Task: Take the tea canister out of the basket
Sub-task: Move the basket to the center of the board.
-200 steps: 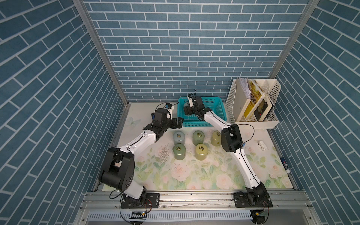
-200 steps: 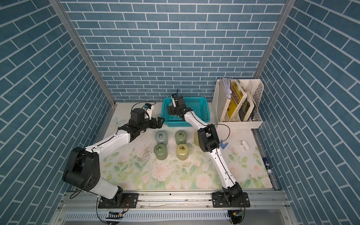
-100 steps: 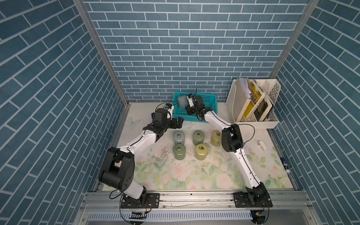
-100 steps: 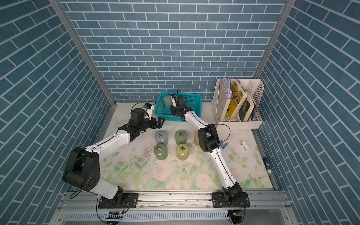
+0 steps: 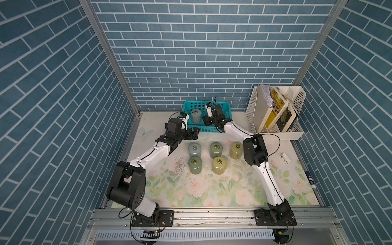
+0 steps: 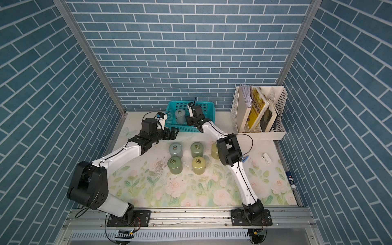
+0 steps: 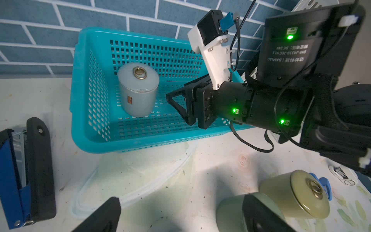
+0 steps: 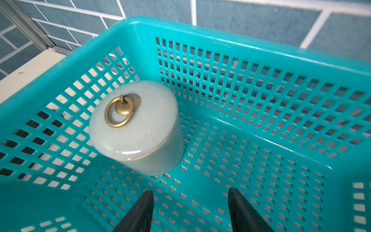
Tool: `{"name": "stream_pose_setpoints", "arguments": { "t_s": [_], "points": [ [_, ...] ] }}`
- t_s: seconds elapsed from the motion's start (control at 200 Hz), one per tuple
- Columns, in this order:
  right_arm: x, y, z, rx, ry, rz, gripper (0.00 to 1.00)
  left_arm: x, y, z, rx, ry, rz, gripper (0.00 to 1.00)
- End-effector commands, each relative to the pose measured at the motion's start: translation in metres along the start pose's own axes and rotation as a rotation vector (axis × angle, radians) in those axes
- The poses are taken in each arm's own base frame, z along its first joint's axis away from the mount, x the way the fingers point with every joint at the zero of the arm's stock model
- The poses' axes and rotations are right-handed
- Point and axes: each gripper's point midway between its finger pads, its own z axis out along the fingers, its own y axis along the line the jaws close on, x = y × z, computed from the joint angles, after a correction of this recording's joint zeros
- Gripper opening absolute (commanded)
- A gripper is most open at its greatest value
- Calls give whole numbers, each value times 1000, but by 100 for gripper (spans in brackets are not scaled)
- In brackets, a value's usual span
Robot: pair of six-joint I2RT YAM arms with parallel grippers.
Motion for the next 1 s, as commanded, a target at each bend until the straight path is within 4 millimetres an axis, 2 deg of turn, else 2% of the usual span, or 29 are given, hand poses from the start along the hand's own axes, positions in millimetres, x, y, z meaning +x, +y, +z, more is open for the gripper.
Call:
{"name": "stream_pose_setpoints", "arguments": {
  "t_s": [0.0,0.22,0.38,0.42,0.435,0.49,0.685,0.845,0.995],
  "points": [
    [3,5,-18,-5,48,-42,62,-11,-2,-9,-3,-37,13,100],
    [29,-4,-54,40,94,-75,62,-12,-1,-8,-7,-36,15,100],
    [40,-16,-77,83,123,-89,62,-13,-3,-10,-4,-38,14,100],
    [51,-19,-78,93,143,-91,62,-13,-3,-10,-4,-39,14,100],
    [42,-20,-86,97,126,-89,62,-13,-3,-11,-4,-40,14,100],
    [45,-26,-93,113,134,-86,62,-13,-3,-12,-6,-42,14,100],
    [67,-57,-111,191,185,-39,62,-13,-2,-14,-8,-42,12,100],
    [68,-79,-125,240,196,-6,62,-13,-3,-14,-8,-44,11,100],
    [77,-106,-131,280,232,17,62,-15,-3,-15,-7,-48,10,100]
  ]
}}
